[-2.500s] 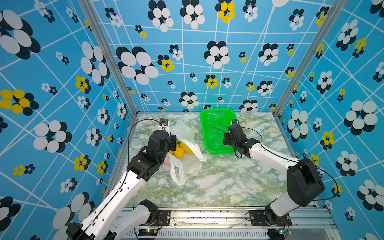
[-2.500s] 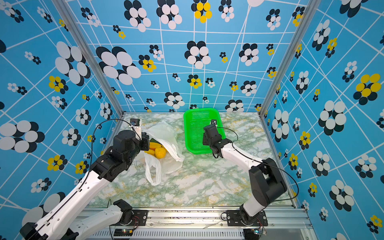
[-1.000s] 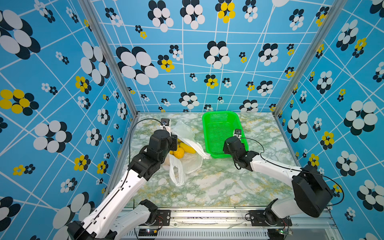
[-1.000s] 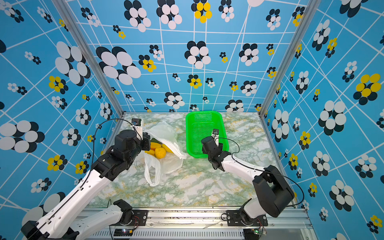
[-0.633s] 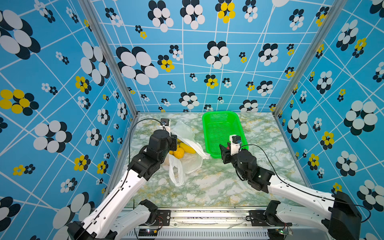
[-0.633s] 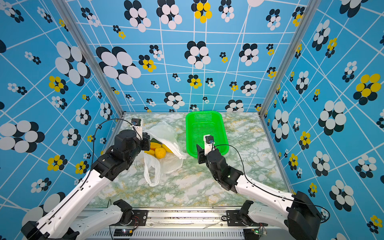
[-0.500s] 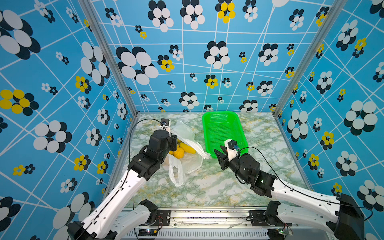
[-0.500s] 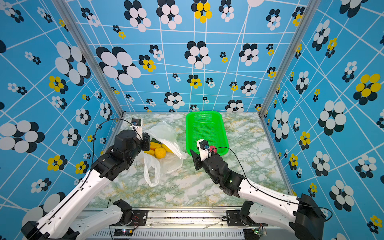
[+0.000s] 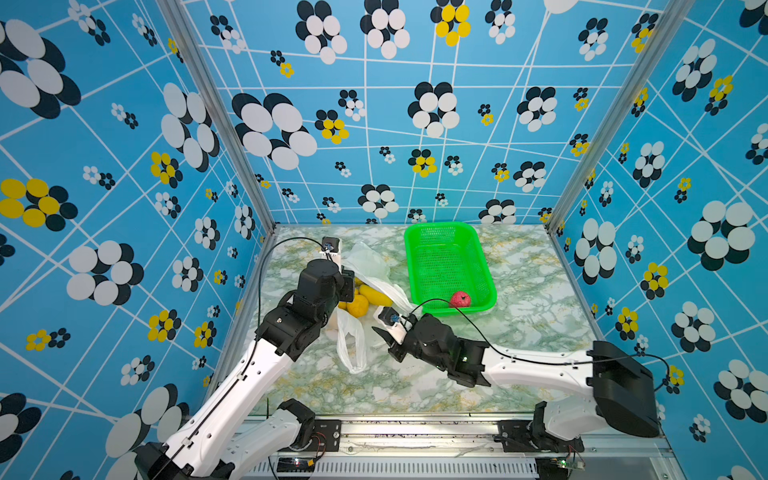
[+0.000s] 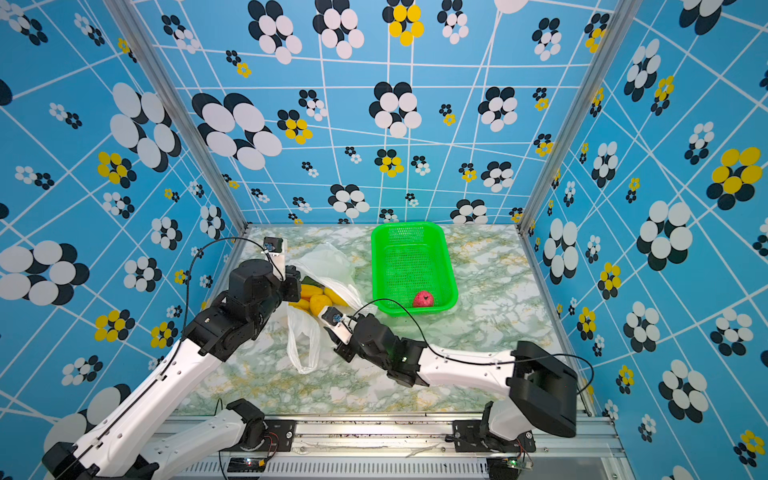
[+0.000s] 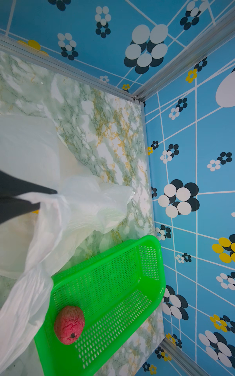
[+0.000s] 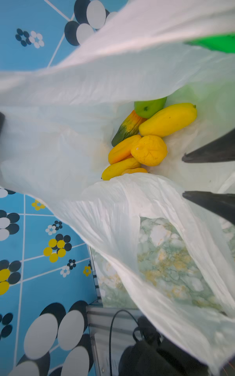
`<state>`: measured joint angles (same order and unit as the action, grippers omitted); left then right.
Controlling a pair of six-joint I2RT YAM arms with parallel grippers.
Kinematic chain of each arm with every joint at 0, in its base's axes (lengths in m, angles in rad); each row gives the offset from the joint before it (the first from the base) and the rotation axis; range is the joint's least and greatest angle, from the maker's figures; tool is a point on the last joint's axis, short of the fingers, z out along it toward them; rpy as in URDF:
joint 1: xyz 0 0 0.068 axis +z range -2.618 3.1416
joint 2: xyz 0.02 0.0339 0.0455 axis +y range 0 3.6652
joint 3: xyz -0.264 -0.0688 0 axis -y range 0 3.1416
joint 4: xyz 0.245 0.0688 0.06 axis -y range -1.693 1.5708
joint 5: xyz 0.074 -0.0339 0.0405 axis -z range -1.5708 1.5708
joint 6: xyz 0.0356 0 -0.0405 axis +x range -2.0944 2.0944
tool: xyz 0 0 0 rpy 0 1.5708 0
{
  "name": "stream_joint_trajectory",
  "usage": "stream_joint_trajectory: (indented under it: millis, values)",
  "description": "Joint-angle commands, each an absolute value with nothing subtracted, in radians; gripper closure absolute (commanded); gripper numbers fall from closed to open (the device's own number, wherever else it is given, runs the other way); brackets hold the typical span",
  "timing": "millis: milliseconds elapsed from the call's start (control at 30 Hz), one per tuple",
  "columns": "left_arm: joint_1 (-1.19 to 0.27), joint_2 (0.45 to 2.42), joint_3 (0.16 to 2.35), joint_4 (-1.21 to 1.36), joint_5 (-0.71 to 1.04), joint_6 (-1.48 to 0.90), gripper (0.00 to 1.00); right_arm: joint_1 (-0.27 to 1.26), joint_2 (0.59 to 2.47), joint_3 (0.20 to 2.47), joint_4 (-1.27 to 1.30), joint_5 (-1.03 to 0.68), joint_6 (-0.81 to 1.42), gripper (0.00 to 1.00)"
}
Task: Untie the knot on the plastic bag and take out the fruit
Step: 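Move the right gripper back over the bag held by the left gripper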
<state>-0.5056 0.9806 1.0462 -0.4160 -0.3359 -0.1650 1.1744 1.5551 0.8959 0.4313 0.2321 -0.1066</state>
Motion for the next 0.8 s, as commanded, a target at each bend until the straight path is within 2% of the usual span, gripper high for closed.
stream_joint_trajectory:
  millis: [0,433,533,767]
  values:
    - [-0.496,0.979,1.058,-0.421,-0.323,-0.179,1.0,1.168,1.663,0.967,0.445,0.345,-0.106,0.8]
    - [-0.494,0.983,1.058,-0.422,-0.314,-0.179,1.0,1.056,1.896,1.156,0.329,0.411,0.089,0.75]
    - [-0.492,0.983,1.058,-0.42,-0.314,-0.179,1.0,1.039,1.93,1.192,0.296,0.43,0.116,0.68]
    - [-0.492,0.989,1.06,-0.419,-0.309,-0.179,1.0,1.012,1.997,1.27,0.258,0.403,0.13,0.43]
